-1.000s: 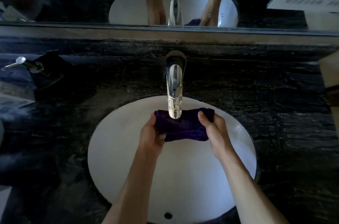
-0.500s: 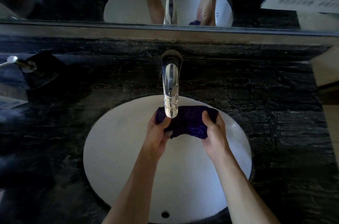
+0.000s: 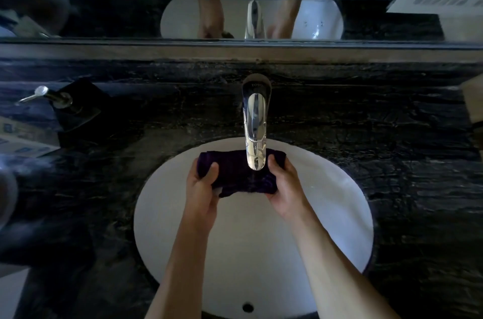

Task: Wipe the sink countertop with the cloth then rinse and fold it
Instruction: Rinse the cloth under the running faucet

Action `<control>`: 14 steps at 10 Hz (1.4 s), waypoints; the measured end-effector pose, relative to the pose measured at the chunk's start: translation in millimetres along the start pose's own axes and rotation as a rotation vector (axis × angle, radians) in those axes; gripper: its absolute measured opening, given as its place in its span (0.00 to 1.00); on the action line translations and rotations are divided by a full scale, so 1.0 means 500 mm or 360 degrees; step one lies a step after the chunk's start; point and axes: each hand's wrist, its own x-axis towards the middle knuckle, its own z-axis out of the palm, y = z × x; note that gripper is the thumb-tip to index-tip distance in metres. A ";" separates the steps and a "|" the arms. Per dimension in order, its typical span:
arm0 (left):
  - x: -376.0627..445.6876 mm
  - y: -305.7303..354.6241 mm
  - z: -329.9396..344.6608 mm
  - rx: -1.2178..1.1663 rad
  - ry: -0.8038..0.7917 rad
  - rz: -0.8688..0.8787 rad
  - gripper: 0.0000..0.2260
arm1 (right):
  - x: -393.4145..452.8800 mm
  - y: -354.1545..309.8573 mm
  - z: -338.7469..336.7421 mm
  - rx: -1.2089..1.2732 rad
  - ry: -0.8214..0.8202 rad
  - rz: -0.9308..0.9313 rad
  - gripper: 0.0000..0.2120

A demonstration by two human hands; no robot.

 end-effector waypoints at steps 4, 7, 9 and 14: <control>0.003 -0.102 0.105 0.0258 -0.0038 -0.0270 0.10 | -0.059 0.078 0.047 -0.1411 0.0138 -0.0808 0.30; -0.007 -0.058 0.120 0.0246 0.0137 -0.0604 0.08 | 0.004 0.014 0.063 -0.1378 0.0337 -0.0313 0.11; -0.009 -0.024 0.037 0.0101 0.0088 -0.0456 0.16 | 0.037 0.002 0.037 -0.0971 0.0176 0.0090 0.18; 0.004 0.005 -0.093 0.0471 0.0149 0.0047 0.04 | 0.007 -0.022 -0.002 -0.0620 -0.0314 0.0242 0.08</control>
